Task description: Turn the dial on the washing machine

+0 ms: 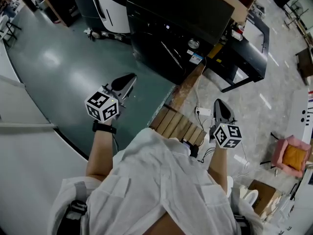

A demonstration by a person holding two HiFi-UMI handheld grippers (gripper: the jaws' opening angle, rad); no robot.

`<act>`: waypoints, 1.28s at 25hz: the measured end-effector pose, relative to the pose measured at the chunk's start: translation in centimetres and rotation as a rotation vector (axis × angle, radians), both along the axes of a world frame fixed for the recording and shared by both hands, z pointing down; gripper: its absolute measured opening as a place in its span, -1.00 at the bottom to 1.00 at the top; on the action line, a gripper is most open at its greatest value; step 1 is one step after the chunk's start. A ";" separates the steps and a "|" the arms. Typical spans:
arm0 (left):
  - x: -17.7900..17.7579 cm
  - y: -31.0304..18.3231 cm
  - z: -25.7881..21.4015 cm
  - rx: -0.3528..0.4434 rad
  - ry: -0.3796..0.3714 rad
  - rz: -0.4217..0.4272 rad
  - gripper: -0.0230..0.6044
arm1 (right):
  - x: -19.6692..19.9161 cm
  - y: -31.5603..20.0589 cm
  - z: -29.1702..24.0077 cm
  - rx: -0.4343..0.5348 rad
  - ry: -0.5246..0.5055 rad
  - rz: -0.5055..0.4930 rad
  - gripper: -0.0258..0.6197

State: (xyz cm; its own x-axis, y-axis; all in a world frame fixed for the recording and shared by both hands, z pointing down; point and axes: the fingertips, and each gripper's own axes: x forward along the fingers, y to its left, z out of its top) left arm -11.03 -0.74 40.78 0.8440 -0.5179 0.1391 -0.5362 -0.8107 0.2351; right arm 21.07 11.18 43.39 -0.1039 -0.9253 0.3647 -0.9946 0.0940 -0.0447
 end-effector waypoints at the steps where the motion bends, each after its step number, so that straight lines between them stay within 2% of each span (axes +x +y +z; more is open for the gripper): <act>1: -0.4 -0.3 0.1 0.000 0.004 -0.006 -0.83 | -0.3 -0.4 0.1 -0.003 0.015 -0.004 -0.92; 4: -1.4 -1.3 0.5 -0.003 0.014 -0.024 -0.83 | -1.5 -1.6 0.4 -0.013 0.037 -0.024 -0.90; 7: -2.1 -2.1 0.9 -0.013 0.032 -0.048 -0.83 | -2.9 -2.6 0.7 -0.032 0.039 -0.061 -0.73; 12: -0.9 -2.9 2.4 -0.043 0.027 -0.028 -0.83 | -3.7 -5.5 1.1 -0.058 0.075 -0.129 -0.70; 16: -0.4 -4.4 3.1 -0.055 0.016 -0.039 -0.83 | -3.9 -10.1 1.5 -0.064 0.133 -0.197 -0.62; 21: -0.8 -8.1 2.5 -0.061 0.007 -0.105 -0.83 | -4.4 -18.0 2.3 -0.094 0.201 -0.314 -0.44; 26: 0.0 -12.2 1.9 -0.058 0.014 -0.168 -0.83 | -5.6 -26.0 3.6 -0.136 0.350 -0.462 -0.34; 32: 2.1 -14.6 3.3 -0.094 0.013 -0.181 -0.83 | -6.0 -32.1 7.4 -0.241 0.591 -0.600 -0.27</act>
State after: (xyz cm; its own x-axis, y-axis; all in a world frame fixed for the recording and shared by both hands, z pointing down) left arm -8.97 -15.30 44.04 0.7404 -0.6466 0.1837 -0.6676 -0.6756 0.3129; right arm 15.10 -20.91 50.83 -0.2804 -0.6662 0.6910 -0.6470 0.6630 0.3766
